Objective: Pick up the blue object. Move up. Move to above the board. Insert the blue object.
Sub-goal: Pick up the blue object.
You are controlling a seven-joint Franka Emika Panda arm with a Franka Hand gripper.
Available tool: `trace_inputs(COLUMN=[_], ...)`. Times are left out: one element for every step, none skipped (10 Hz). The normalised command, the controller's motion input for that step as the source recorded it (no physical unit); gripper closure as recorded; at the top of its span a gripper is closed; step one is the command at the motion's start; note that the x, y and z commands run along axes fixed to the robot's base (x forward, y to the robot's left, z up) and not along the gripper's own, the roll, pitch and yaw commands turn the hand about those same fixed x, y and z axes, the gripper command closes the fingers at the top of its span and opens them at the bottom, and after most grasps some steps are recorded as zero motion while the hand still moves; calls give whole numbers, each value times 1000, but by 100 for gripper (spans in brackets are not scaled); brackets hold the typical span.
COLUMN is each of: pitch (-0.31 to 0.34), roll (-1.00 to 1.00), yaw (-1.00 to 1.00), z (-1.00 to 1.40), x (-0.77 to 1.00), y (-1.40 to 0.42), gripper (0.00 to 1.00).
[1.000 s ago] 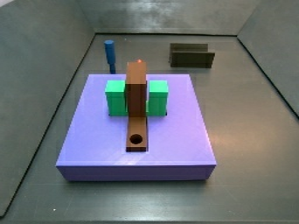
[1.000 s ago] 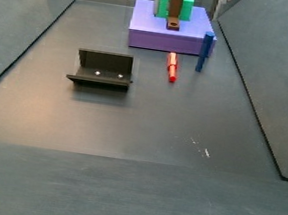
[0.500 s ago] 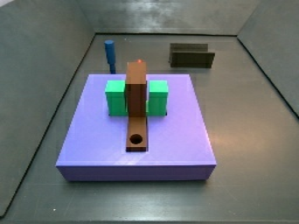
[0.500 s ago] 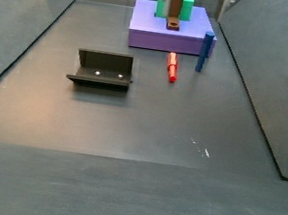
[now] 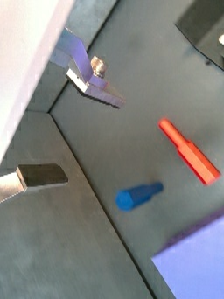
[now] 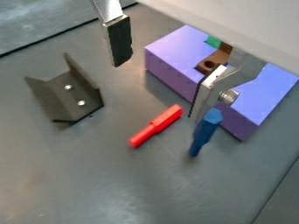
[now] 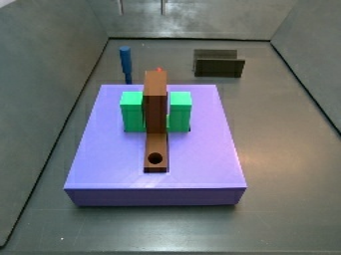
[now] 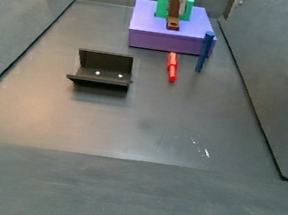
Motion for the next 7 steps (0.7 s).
trace_inputs(pitch=[0, 0, -16, -63, -77, -84, -81], roll=[136, 97, 69, 79, 76, 51, 49], yaw=[-209, -171, -120, -86, -69, -34, -29], z=[-134, -129, -143, -237, -283, -277, -257], x=[9, 0, 0, -97, -126, -131, -160], y=[-340, -317, -269, -271, -243, -169, -140], gripper=[0, 0, 0, 0, 0, 0, 0])
